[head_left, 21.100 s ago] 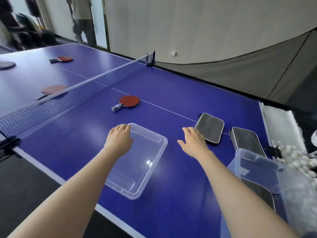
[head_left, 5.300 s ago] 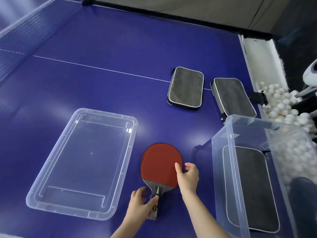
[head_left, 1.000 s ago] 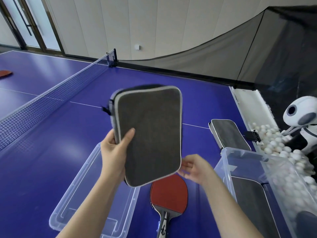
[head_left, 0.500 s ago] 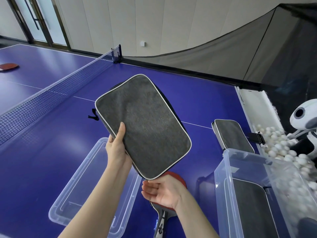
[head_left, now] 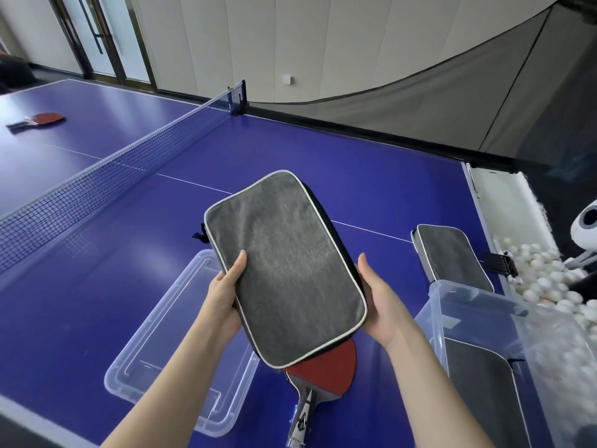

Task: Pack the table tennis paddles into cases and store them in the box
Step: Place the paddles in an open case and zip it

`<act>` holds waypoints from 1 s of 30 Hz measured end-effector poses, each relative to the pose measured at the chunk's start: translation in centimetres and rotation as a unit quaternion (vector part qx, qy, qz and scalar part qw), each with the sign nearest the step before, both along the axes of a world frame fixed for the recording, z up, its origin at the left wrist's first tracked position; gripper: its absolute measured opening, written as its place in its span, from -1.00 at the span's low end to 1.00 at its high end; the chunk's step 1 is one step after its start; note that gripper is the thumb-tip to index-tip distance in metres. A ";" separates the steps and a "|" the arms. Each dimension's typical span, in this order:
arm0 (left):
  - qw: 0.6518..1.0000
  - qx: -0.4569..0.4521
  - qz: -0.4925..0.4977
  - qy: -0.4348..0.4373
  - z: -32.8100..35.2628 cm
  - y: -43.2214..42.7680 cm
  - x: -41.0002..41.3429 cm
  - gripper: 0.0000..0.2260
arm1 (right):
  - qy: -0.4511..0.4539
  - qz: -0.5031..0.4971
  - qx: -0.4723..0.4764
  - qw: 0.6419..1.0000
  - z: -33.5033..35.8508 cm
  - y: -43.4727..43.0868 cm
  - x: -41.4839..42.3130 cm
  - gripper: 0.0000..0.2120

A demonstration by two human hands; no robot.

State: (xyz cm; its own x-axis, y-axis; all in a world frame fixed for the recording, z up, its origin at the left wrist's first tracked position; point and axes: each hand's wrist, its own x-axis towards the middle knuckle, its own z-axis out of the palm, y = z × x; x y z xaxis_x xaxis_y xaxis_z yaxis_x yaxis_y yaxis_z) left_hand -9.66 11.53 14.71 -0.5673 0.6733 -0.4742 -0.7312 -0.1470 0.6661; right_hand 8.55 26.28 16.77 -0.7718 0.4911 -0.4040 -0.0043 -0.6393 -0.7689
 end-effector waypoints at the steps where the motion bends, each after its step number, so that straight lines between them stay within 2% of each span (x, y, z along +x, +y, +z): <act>1: 1.000 -0.008 -0.005 0.002 -0.2 -0.2 0.1 -0.51 | -0.003 0.021 0.020 1.000 0.1 -0.1 0.0 -0.53; 4: 0.999 -0.034 0.004 0.020 -1.0 -0.7 0.5 -0.52 | 0.009 0.042 0.038 0.998 -0.4 -0.8 0.1 -0.62; 6: 0.994 -0.081 0.019 0.067 -1.6 -0.7 0.8 -0.49 | 0.024 0.039 0.032 0.998 -1.1 -1.3 0.1 -0.64; 7: 0.986 -0.123 0.023 0.108 -2.0 -0.6 0.9 -0.42 | 0.029 0.032 0.031 0.999 -1.4 -1.7 0.0 -0.65; 10: 0.922 -0.286 0.004 0.262 -3.3 -0.5 1.1 -0.11 | 0.042 0.007 0.029 0.999 -2.3 -3.1 -0.8 -0.65; 12: 0.895 -0.291 -0.044 0.337 -3.6 -0.1 1.8 -0.14 | 0.053 -0.022 0.019 0.998 -2.9 -4.3 -1.8 -0.64; 14: 0.878 -0.278 -0.115 0.372 -3.6 0.7 3.0 -0.18 | 0.062 -0.047 0.012 0.997 -3.5 -5.8 -3.1 -0.66; 16: 0.877 -0.262 -0.172 0.364 -3.4 1.3 3.8 -0.12 | 0.042 -0.057 0.033 0.997 -4.2 -7.3 -4.8 -0.67; 20: 0.908 -0.190 -0.215 0.304 -3.1 0.1 1.3 -0.11 | 0.009 -0.080 0.036 0.996 -5.6 -10.1 -8.5 -0.68; 24: 0.913 -0.162 -0.245 0.284 -3.0 -2.6 -3.1 -0.30 | -0.028 -0.125 0.059 0.990 -6.6 -12.8 -12.3 -0.74; 28: 0.926 -0.105 -0.255 0.256 -3.7 -6.4 -9.1 -0.70 | -0.082 -0.189 0.076 0.976 -7.5 -15.3 -16.4 -0.77; 30: 0.931 -0.119 -0.238 0.248 -4.6 -8.4 -12.9 -0.75 | -0.093 -0.218 0.072 0.969 -8.0 -16.0 -17.8 -0.77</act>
State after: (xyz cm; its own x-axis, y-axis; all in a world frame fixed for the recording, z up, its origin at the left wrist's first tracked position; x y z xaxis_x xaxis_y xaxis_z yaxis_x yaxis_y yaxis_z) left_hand -22.52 3.12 10.09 -0.4193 0.8143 -0.4014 -0.2699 0.3104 0.9115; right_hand -9.24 10.23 8.80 -0.3985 0.8162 -0.4183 -0.1034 -0.4932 -0.8638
